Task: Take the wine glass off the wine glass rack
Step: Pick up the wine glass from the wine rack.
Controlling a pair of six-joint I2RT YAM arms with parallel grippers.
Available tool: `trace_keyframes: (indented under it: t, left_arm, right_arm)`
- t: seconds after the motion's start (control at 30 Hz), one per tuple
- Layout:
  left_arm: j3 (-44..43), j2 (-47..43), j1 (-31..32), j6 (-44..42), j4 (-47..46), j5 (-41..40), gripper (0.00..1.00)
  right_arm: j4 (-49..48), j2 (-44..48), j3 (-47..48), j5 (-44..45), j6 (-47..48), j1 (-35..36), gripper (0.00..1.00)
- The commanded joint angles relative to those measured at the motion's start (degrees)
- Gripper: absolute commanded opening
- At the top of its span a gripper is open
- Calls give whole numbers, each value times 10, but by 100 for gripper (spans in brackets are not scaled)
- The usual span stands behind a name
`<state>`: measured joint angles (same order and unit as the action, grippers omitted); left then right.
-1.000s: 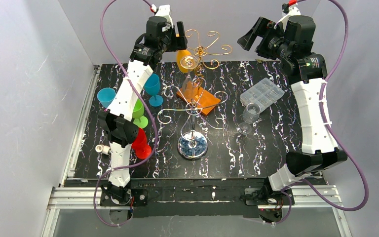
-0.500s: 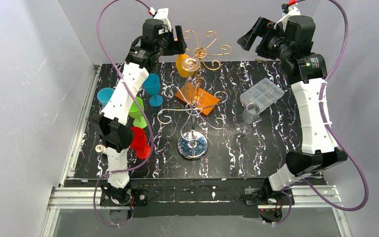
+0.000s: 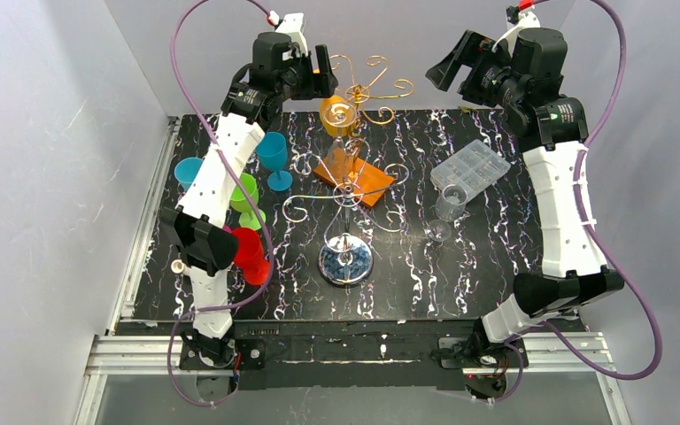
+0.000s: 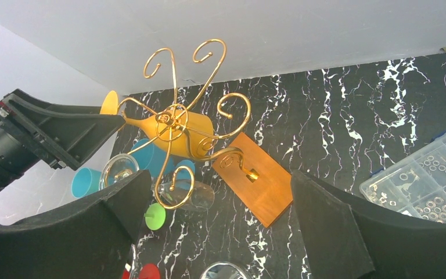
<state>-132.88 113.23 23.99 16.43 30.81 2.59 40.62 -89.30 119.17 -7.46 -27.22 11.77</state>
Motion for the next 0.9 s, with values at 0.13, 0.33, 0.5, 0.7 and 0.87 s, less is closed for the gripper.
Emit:
trace_keyframes:
  t: [0.13,0.33,0.5,0.7,0.87]
  left_arm:
    - [23,-76,2,-11,28,-9,52]
    - [45,-105,2,-19,52,-18,52]
    - [74,-133,2,-27,70,-47,52]
    - [82,-173,2,-44,127,-101,52]
    - [19,-221,2,-59,236,-183,52]
  right_arm:
    - [-7,24,2,-4,2,4,100]
    - [-3,22,6,-8,2,5,100]
    - [-2,21,8,-13,1,6,100]
    - [-1,10,26,-36,-10,12,100]
    - [-16,-8,44,-50,-32,68,100]
